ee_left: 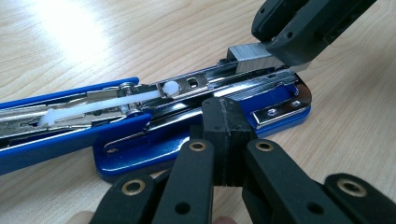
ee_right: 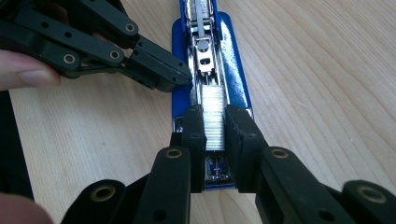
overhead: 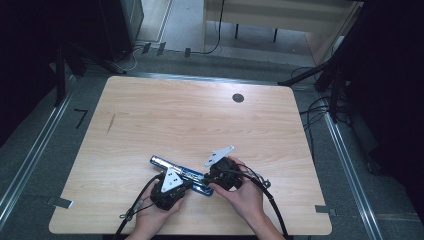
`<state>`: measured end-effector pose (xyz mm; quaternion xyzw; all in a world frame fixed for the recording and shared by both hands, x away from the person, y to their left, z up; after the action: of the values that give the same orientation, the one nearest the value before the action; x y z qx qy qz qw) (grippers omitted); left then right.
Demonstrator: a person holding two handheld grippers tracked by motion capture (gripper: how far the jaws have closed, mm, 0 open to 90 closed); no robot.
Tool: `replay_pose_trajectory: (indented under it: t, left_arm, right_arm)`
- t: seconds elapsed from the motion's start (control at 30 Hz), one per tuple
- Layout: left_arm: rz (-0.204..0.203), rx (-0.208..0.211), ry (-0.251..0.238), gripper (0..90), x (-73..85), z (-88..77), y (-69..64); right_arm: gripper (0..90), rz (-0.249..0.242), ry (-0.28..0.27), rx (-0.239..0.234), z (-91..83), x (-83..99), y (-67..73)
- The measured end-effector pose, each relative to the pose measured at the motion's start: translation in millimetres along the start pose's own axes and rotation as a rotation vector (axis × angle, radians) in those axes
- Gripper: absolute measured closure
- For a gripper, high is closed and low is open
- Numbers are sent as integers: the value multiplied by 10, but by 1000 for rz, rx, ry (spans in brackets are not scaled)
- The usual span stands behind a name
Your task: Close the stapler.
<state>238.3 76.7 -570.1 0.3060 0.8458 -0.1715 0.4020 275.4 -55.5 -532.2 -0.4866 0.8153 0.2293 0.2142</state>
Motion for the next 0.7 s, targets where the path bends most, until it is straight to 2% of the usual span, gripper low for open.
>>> replay_pose_trajectory:
  t: [0.7]
  left_arm:
    - [0,-1,-1,900,0,0,-2]
  right_arm:
    - [796,1,5,-15,15,5,4]
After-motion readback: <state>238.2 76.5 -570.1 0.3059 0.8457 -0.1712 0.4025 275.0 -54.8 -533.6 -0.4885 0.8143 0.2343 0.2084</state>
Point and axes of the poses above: each handheld gripper's, and its own axes: z roughly forward along the jaws, x roughly out of its underside, y roughly to its left, the point moved 6 cm from there along z, roughly forward along the jaws, and after that the axes turned 2 degrees about -x, right-handed, at the moved point
